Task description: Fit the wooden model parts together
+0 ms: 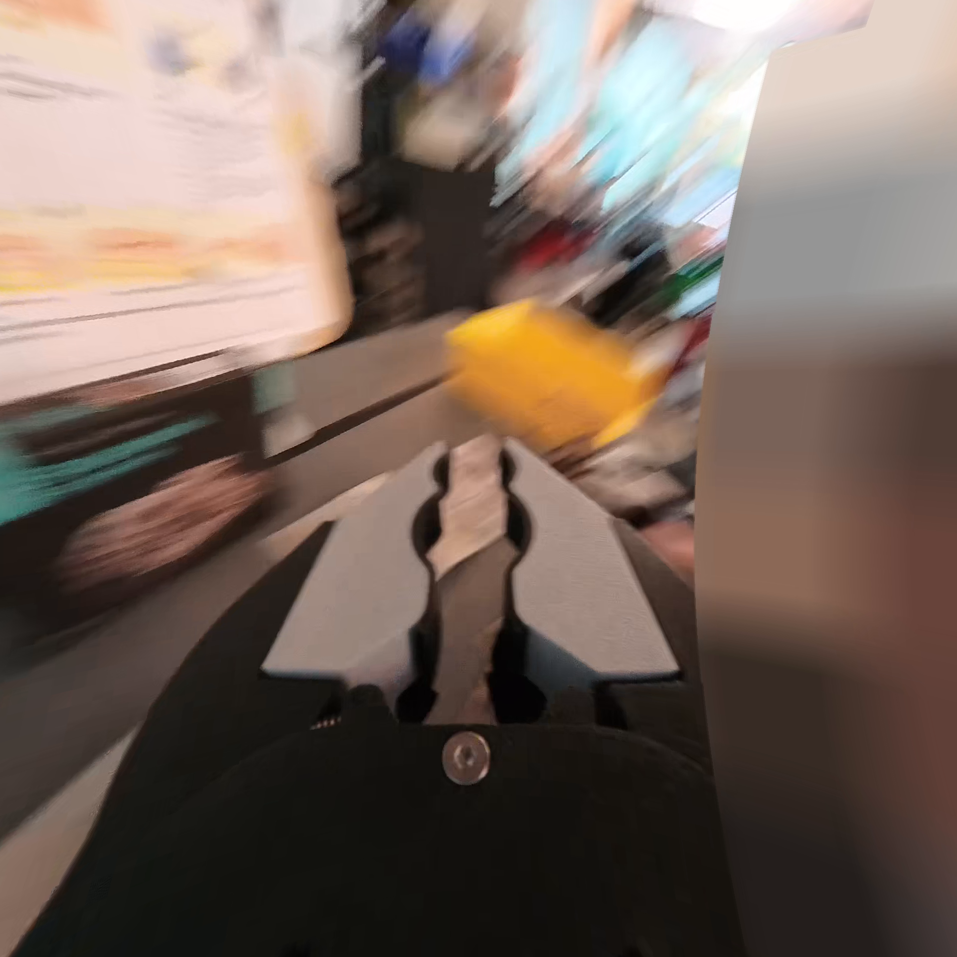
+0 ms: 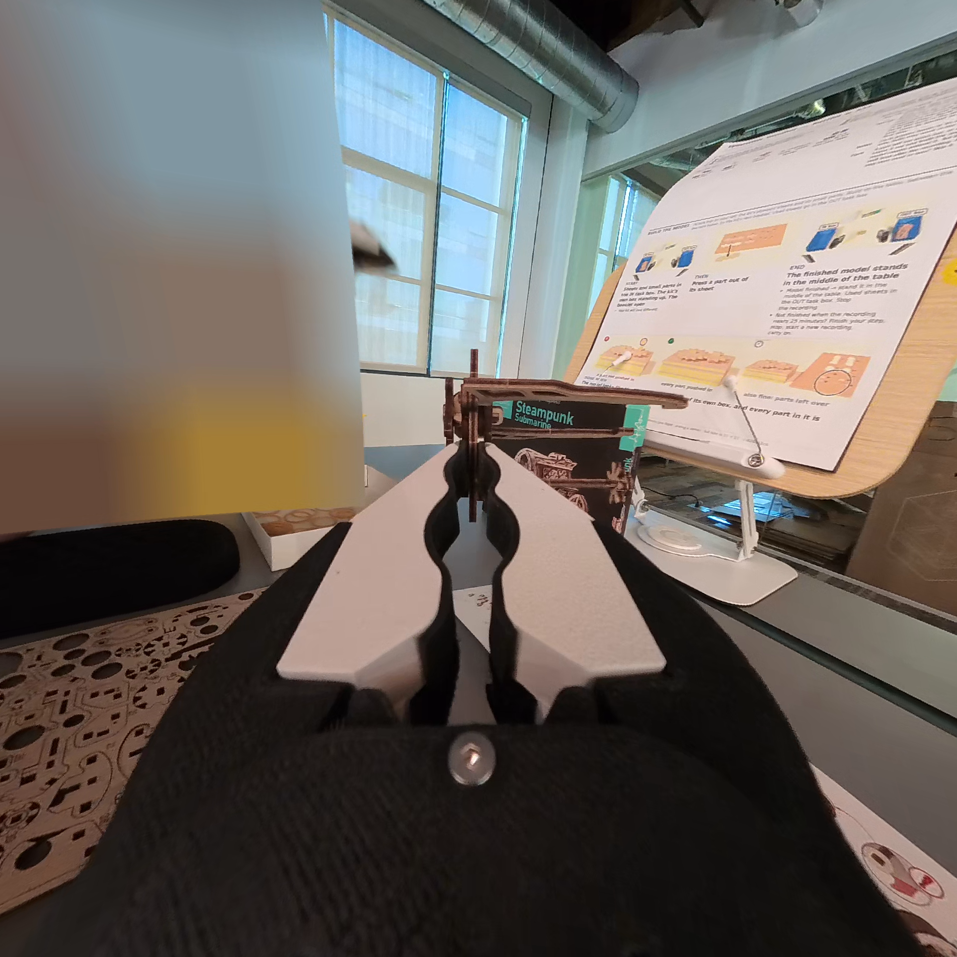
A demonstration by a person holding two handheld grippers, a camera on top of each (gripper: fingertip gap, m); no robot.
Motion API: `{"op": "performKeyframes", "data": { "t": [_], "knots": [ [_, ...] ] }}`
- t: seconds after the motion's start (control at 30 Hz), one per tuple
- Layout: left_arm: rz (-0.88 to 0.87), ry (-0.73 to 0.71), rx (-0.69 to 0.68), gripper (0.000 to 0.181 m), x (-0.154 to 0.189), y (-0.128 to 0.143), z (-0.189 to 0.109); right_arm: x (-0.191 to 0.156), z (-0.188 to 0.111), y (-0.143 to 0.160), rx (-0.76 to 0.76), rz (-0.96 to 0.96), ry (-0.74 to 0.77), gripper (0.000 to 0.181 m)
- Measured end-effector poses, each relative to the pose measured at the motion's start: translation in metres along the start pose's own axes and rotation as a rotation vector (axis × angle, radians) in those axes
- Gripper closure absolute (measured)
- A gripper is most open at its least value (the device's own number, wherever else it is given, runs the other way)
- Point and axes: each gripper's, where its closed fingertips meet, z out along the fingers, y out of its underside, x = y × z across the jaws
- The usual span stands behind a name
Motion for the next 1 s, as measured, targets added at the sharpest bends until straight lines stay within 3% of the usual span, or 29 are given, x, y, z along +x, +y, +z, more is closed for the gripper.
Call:
{"op": "performKeyframes", "data": {
  "t": [0.13,0.23,0.53,1.0],
  "knots": [
    [0.150,-0.251,-0.177,0.124,-0.034,0.021,-0.007,-0.001,0.000,0.001,-0.003,-0.011,-0.003,0.181],
    [0.122,-0.183,-0.243,0.113,-0.026,0.034,-0.002,-0.004,0.000,-0.001,0.003,-0.030,-0.012,0.181],
    [0.127,-0.109,-0.408,0.107,-0.015,0.064,0.006,-0.015,-0.001,-0.009,0.036,-0.114,-0.042,0.181],
    [0.148,-0.113,-0.407,0.108,-0.011,0.064,0.007,-0.029,-0.002,-0.015,0.067,-0.217,-0.082,0.181]
  ]
}}
